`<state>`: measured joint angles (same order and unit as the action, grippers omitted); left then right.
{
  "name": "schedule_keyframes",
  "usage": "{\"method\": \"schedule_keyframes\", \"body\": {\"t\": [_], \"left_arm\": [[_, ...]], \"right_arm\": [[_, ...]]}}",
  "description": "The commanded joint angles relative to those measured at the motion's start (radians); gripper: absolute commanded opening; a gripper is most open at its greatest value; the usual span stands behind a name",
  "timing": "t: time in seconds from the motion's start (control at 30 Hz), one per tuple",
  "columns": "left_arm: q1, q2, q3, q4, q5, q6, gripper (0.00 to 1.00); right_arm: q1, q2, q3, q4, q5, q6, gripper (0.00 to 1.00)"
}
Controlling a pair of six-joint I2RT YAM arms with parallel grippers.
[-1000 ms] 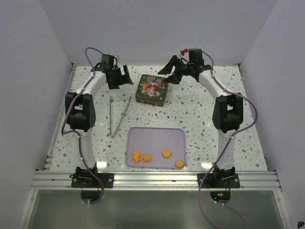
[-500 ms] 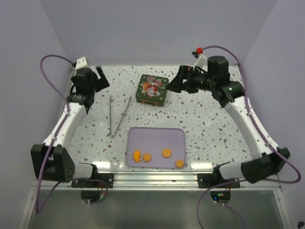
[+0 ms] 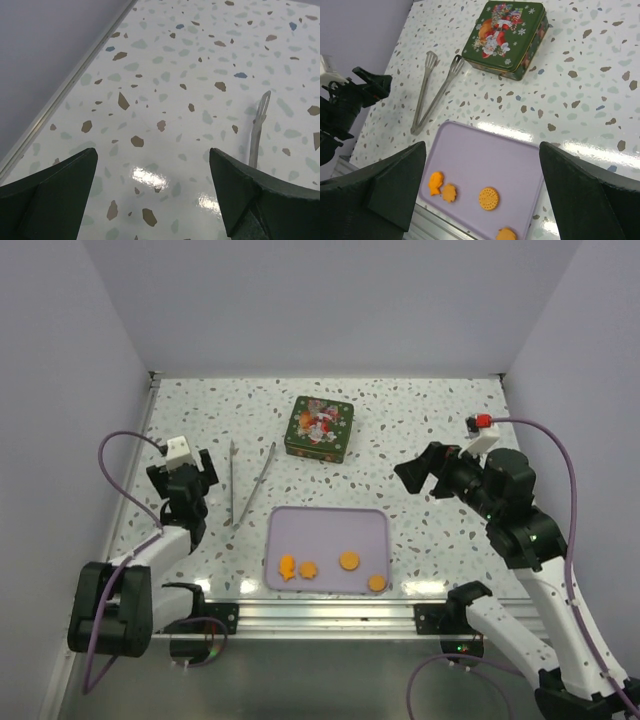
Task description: Pack the cookies
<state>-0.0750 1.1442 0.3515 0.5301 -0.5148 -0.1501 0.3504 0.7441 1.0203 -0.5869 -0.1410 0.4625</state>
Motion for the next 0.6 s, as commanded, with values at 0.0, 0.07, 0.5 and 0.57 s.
{"method": "schedule_keyframes", "body": {"t": [0.0, 0.07, 0.5, 0.57], "left_arm": [[0.007, 0.092, -0.061, 0.292, 0.056, 0.04, 1.0], [0.007, 0.135, -0.104, 0.437, 0.087, 0.058, 1.0], [0.0, 0.385, -0.192, 0.879, 0.279, 0.171, 1.0], [0.0, 0.356, -0.183, 0.81, 0.282, 0.156, 1.0]], "right_arm": [[-0.004, -0.009, -0.009, -0.014, 0.043, -0.01, 0.99], [-0.004, -0.02, -0.011, -0.019, 0.029, -0.008, 0.99], [-0.004, 0.075, 0.014, 0.042, -0.046, -0.005, 0.99], [-0.004, 0.089, 0.003, 0.082, -0.06, 0.011, 0.99]]}}
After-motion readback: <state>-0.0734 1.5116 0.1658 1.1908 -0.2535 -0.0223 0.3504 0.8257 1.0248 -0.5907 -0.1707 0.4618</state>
